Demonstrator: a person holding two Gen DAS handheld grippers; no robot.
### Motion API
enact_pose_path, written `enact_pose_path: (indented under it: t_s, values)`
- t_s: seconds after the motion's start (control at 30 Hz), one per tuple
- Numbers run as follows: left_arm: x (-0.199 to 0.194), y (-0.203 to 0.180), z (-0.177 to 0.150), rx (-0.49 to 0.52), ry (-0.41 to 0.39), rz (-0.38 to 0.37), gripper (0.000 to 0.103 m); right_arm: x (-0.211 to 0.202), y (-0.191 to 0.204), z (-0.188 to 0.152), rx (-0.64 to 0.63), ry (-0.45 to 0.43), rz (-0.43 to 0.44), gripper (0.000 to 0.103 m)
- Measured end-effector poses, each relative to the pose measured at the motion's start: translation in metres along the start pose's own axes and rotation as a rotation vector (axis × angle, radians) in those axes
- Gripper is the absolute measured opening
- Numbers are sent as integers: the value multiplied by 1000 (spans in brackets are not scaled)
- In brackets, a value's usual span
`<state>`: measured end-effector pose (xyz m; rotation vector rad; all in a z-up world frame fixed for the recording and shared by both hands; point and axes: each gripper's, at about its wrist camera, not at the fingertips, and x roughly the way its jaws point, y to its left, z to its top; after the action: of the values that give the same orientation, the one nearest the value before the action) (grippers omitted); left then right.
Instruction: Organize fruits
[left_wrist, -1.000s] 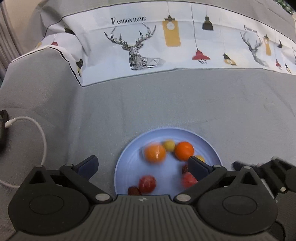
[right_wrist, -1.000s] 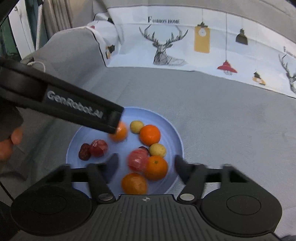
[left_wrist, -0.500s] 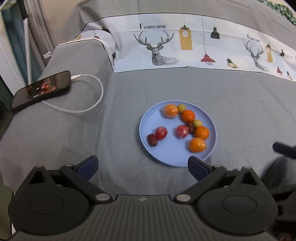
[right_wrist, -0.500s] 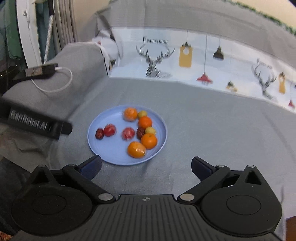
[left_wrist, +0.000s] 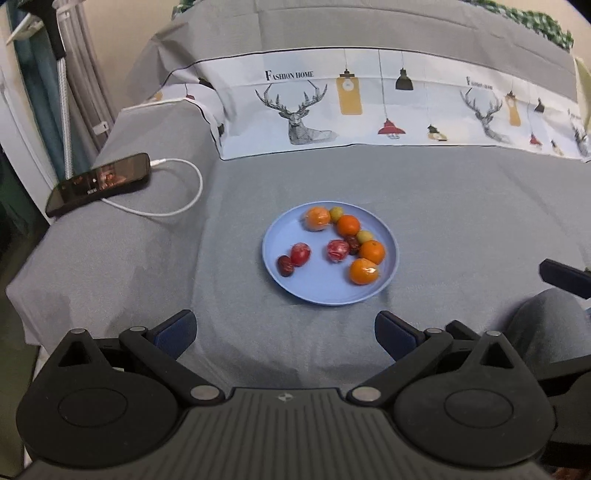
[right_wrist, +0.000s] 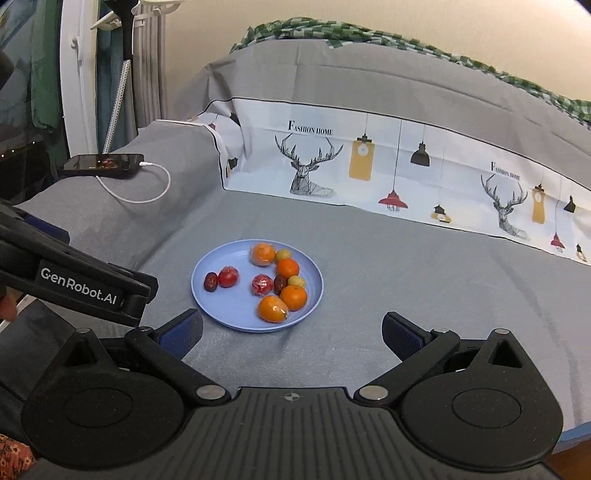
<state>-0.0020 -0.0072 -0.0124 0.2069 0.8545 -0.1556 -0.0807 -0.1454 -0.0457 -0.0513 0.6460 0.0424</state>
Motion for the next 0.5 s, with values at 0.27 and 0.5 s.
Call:
enact_pose_path:
  t_s: [0.27, 0.5]
  values:
    - [-19, -2, -3, -43, -40, 16, 103, -13, -3, -2, 15, -35, 5, 102]
    - [-26, 0, -6, -54, -37, 28, 103, -21, -3, -4, 23, -63, -4, 102]
